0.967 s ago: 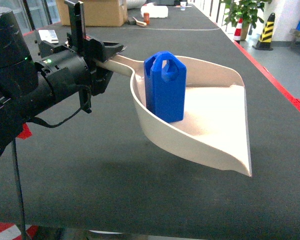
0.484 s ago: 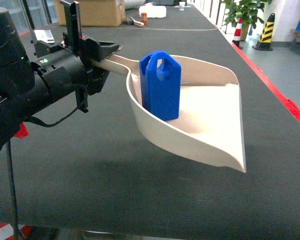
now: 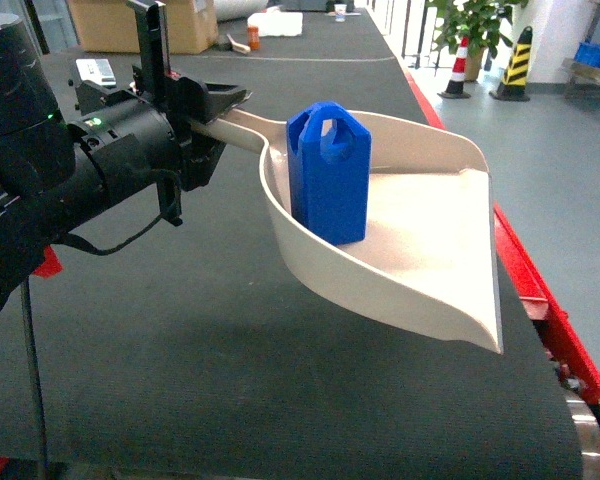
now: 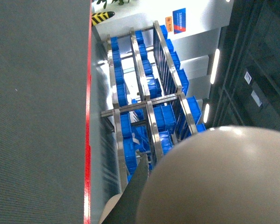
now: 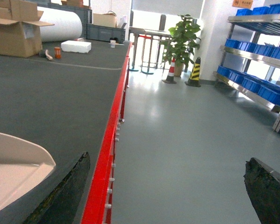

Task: Place part in tray to right shelf

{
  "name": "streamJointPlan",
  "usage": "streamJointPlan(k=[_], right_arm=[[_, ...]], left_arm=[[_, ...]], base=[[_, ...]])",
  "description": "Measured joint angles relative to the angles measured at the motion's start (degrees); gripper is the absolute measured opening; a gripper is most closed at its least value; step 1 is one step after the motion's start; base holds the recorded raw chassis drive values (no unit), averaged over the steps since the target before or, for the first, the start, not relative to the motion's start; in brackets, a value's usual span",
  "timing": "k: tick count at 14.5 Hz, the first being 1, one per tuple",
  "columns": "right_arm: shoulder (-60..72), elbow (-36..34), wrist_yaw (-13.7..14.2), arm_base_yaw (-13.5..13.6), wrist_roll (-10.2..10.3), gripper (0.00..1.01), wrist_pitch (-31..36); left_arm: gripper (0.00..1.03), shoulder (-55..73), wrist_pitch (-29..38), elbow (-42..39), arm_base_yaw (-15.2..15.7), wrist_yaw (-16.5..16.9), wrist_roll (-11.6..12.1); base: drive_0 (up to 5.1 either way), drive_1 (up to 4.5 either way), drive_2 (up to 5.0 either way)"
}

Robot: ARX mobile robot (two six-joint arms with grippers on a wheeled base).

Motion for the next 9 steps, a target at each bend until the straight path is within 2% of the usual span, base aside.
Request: streamJointPlan(k=[9], right_arm=[[0.07, 0.0, 0.0, 0.0, 0.0, 0.98, -0.04]], left_arm=[[0.13, 0.0, -0.07, -0.02, -0.04, 0.0, 0.02]], base=[[5.0, -2.44, -2.4]])
